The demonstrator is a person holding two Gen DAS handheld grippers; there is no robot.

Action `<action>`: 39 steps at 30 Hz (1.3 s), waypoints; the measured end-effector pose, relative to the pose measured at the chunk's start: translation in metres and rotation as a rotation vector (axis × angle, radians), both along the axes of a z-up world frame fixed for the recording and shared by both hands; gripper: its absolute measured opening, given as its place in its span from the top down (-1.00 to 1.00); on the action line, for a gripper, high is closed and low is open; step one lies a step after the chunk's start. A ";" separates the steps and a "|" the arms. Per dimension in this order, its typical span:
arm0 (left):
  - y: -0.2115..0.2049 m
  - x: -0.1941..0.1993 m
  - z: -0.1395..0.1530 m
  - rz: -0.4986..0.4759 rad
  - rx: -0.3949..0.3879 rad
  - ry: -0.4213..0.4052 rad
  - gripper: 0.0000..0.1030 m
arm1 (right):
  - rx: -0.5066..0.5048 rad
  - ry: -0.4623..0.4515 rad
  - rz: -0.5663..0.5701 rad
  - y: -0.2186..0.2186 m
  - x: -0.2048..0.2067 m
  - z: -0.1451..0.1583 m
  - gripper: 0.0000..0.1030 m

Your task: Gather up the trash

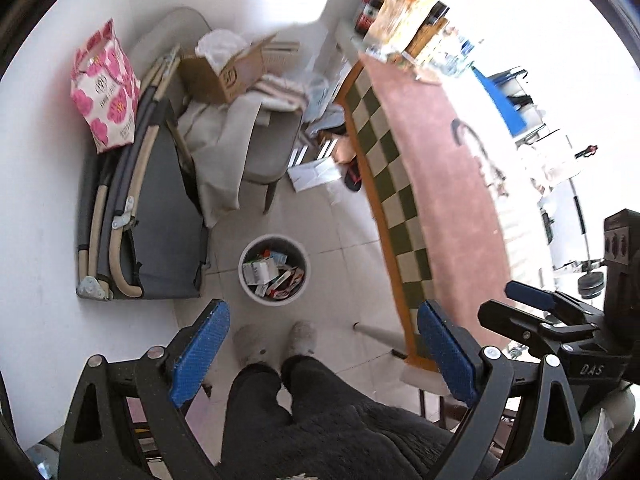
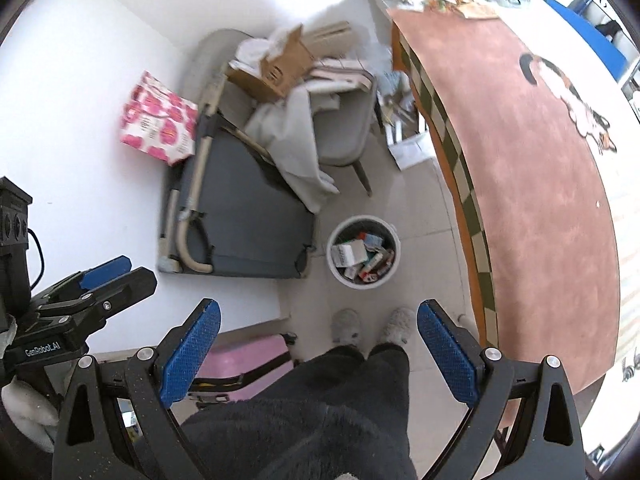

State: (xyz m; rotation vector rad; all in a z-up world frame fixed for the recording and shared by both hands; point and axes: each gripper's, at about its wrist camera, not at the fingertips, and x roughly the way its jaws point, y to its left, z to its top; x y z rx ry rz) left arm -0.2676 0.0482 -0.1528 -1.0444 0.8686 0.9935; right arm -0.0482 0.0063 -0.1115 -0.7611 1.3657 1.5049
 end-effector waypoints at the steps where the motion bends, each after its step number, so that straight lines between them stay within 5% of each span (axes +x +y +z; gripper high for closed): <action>1: -0.002 -0.001 0.007 0.002 0.010 -0.002 -0.87 | 0.008 0.009 0.006 -0.002 0.000 0.008 -0.94; 11: -0.023 -0.003 0.047 -0.003 0.073 -0.027 -1.00 | 0.048 0.039 0.043 -0.016 0.000 0.056 -1.00; 39: -0.044 0.000 0.061 0.020 0.099 -0.048 -1.00 | 0.061 0.046 0.070 -0.031 0.000 0.074 -1.00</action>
